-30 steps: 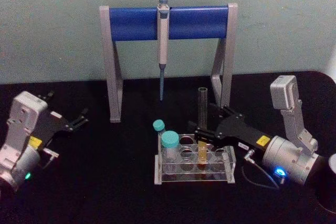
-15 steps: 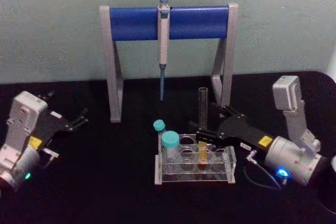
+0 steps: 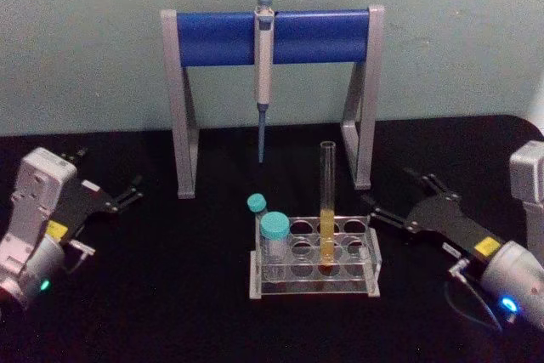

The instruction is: Pick up the test tube from the test tube rack, shake it, then place it back into the test tube rack.

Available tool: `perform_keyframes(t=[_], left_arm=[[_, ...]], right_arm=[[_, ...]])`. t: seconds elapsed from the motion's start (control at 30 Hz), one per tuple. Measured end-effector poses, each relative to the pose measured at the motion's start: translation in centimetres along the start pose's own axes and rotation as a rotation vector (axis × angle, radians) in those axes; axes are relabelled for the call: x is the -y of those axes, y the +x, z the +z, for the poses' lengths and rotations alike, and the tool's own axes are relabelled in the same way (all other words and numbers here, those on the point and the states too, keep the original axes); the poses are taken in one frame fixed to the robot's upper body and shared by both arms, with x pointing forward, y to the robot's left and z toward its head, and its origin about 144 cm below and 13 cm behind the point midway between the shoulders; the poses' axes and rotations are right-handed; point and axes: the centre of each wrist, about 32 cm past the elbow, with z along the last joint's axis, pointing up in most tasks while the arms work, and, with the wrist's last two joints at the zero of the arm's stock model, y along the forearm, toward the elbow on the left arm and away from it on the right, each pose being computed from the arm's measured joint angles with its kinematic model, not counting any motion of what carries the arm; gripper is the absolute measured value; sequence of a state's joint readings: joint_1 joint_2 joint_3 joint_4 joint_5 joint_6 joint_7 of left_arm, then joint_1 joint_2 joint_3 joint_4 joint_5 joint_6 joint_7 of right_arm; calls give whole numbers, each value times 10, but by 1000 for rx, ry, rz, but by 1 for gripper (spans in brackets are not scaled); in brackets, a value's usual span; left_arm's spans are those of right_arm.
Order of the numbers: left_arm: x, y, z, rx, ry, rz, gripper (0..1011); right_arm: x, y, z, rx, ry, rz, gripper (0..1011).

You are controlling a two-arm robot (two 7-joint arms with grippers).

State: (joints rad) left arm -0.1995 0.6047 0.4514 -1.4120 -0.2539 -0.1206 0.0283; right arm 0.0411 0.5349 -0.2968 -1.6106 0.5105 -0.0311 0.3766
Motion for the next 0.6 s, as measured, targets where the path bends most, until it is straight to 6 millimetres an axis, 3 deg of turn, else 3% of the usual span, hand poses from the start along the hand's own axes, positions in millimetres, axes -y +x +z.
perform_keyframes(t=[0.23, 0.6], left_arm=[[0, 0, 0, 0, 0, 0, 1010], [0, 0, 0, 0, 0, 0, 1010]], right_arm=[[12, -12, -18, 53, -5, -178, 1000], [9, -21, -52, 39, -68, -317, 1000]])
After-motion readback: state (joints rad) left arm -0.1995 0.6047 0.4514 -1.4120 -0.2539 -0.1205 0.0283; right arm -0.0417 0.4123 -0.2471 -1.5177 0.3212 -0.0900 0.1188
